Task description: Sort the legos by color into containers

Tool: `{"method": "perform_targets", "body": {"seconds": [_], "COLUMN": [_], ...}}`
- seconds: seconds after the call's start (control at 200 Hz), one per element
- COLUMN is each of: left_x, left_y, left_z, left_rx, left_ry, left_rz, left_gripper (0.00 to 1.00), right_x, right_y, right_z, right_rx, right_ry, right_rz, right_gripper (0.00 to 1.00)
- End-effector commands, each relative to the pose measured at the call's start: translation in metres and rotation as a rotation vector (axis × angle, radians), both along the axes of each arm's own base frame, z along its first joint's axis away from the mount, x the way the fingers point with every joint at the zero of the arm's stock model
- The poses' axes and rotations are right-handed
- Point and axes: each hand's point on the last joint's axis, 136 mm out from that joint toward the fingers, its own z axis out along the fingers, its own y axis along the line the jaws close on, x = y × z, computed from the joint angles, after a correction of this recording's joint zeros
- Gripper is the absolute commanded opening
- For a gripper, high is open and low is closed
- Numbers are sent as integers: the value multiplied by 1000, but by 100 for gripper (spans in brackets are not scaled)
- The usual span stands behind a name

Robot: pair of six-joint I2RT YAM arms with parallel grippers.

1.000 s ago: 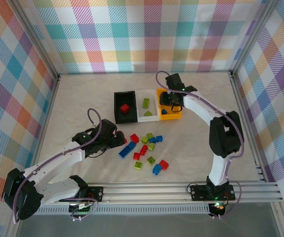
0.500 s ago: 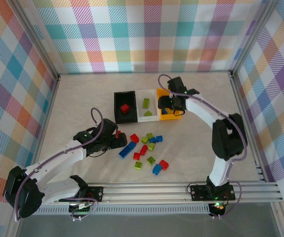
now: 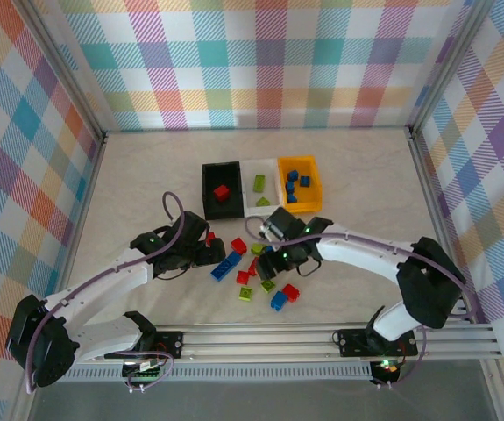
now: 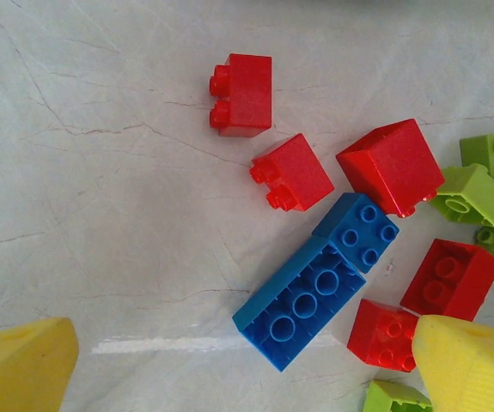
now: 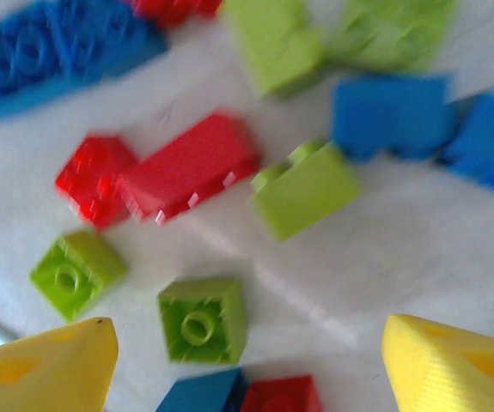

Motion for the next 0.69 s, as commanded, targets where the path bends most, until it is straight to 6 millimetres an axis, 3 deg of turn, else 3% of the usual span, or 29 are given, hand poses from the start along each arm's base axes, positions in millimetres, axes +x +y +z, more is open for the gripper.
{"method": "perform_targets", "body": {"seconds": [0.0,0.235,0.69], "left_x": [-1,-1,-2], "left_y": [6,7,5], "left_z": [4,2,-4], "left_rx": [17,27,23], "left_ry": [-3,5,18], "left_rz": [12,9,8], "left_gripper": [100,100,100], "right_x": [-12,-27,-25], "right_y": [3,13,18], "right_z": [-5,-23,-46], "right_rx": [-48,-130,-183], "right_ry": [-19,-31,-37], "right_rz": [71,152,161], "right_gripper": [81,82,70]}}
